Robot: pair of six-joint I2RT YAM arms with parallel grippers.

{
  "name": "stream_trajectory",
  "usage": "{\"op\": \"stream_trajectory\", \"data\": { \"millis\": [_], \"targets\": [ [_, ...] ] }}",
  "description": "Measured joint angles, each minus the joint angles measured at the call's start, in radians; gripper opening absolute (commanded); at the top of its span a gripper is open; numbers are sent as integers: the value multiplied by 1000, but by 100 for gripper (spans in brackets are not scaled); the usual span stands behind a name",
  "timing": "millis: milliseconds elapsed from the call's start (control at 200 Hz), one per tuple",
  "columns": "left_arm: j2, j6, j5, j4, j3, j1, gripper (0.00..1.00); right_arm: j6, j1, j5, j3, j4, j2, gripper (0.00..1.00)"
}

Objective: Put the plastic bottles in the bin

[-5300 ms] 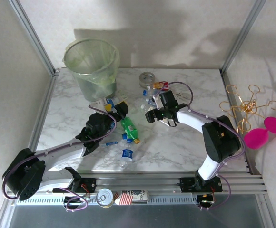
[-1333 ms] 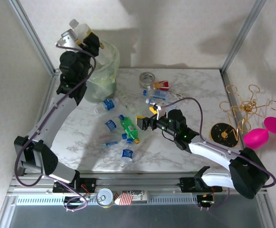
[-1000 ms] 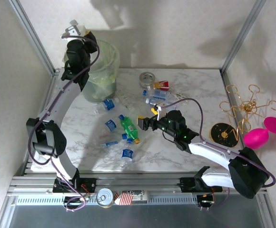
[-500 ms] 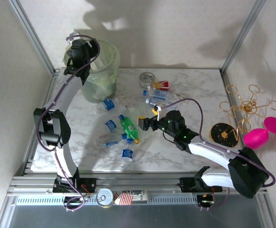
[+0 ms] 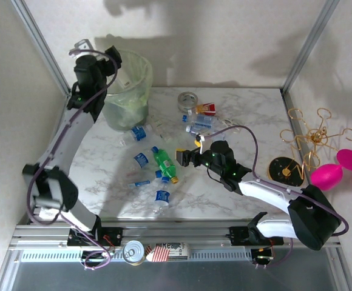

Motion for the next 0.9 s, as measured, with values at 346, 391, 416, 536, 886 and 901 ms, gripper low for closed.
{"op": "stream_trajectory", "data": {
  "millis": [346,391,416,536,886,901],
  "targets": [
    [-443,-105,107,114,-489,-132,100,66,-4,96,26,-12,45,99],
    [-484,-123,119,119,-560,-165,100,78,-7,106,37,-15,60,99],
    [-503,-133,124,121,-598,-181,100,82,-8,114,44,-17,68,99],
    [-577,-197,140,113,-760,-262,100,110,-14,147,85,-47,115,99],
    [-677,-418,15,-22,-1005,-655,100,166,-31,220,103,-88,154,99],
    [-674,-427,8,-29,-1006,-674,100,166,-33,220,103,-88,154,99]
  ]
}}
